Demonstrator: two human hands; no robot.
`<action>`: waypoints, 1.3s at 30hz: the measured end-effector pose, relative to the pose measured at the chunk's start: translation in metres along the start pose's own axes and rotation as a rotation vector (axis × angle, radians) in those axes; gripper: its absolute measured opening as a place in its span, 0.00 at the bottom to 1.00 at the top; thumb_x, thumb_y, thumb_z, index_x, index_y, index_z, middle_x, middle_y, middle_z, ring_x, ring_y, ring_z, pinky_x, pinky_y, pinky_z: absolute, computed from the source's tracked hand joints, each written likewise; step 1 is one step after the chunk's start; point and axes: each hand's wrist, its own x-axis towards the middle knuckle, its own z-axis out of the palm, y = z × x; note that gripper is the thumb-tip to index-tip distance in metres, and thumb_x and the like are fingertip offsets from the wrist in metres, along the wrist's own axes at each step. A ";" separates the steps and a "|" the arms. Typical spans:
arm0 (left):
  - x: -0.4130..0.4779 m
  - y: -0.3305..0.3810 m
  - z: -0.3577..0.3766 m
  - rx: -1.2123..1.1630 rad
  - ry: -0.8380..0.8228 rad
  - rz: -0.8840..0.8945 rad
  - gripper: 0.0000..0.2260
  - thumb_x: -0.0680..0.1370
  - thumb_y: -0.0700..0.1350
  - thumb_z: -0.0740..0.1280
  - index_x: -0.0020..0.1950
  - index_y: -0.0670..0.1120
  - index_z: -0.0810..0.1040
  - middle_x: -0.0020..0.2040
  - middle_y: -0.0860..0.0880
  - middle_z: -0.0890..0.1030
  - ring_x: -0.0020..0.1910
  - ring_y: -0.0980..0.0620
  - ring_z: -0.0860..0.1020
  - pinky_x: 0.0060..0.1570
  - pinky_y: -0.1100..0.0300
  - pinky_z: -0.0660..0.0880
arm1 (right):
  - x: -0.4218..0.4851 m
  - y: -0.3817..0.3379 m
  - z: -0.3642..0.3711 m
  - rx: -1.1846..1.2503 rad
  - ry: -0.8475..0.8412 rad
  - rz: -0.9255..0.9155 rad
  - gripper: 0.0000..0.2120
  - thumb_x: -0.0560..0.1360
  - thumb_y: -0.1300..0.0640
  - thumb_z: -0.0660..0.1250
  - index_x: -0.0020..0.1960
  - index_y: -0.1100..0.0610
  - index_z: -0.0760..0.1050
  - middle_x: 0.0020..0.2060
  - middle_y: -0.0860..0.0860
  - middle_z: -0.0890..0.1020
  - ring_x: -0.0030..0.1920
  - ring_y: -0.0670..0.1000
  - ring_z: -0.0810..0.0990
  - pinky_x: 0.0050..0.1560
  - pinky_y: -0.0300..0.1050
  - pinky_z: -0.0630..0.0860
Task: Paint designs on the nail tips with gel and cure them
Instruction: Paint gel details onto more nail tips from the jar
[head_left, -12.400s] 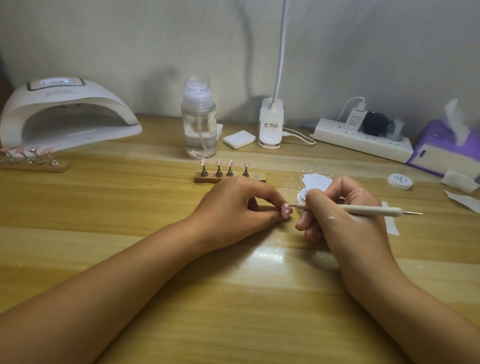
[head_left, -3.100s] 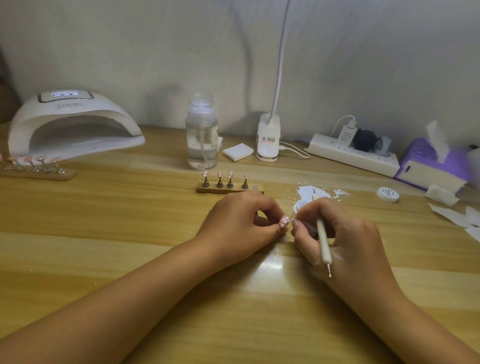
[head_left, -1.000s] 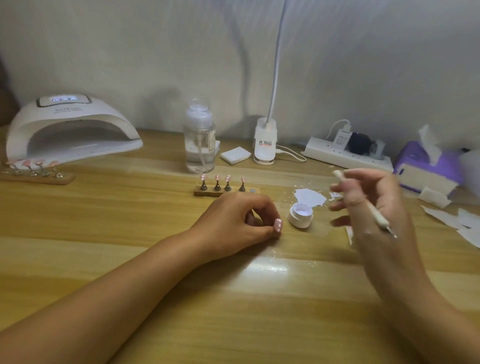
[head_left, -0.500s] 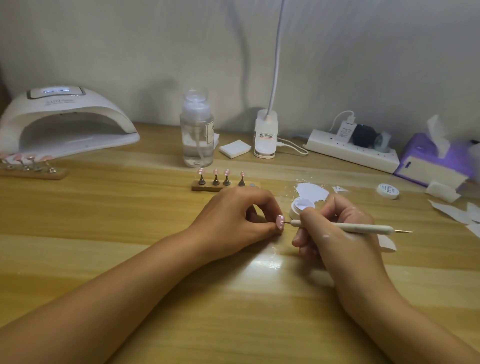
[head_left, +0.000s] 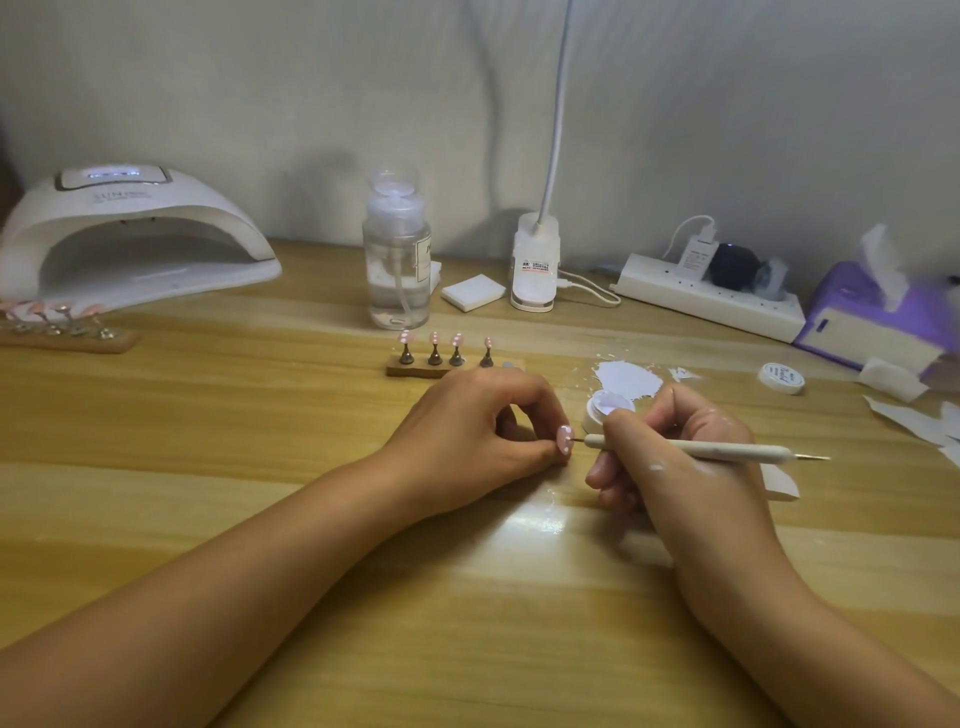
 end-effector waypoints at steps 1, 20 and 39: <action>0.000 0.000 0.000 -0.002 0.000 0.000 0.06 0.71 0.47 0.76 0.40 0.56 0.81 0.38 0.59 0.80 0.32 0.57 0.77 0.36 0.55 0.74 | 0.000 0.000 0.000 -0.006 -0.002 -0.001 0.14 0.71 0.62 0.68 0.28 0.51 0.73 0.25 0.58 0.81 0.23 0.48 0.76 0.26 0.36 0.72; -0.001 0.001 0.000 0.000 0.004 0.009 0.06 0.72 0.47 0.76 0.40 0.57 0.81 0.38 0.59 0.80 0.32 0.57 0.76 0.35 0.58 0.73 | 0.000 0.001 0.000 0.001 0.010 -0.016 0.12 0.72 0.63 0.69 0.32 0.58 0.71 0.26 0.59 0.81 0.23 0.48 0.76 0.26 0.36 0.72; 0.000 -0.001 0.001 0.004 0.007 0.007 0.05 0.72 0.47 0.76 0.40 0.56 0.81 0.38 0.60 0.81 0.32 0.59 0.77 0.36 0.60 0.73 | -0.001 0.002 -0.001 0.014 0.008 -0.024 0.13 0.73 0.63 0.69 0.31 0.56 0.70 0.25 0.59 0.81 0.23 0.48 0.76 0.26 0.36 0.72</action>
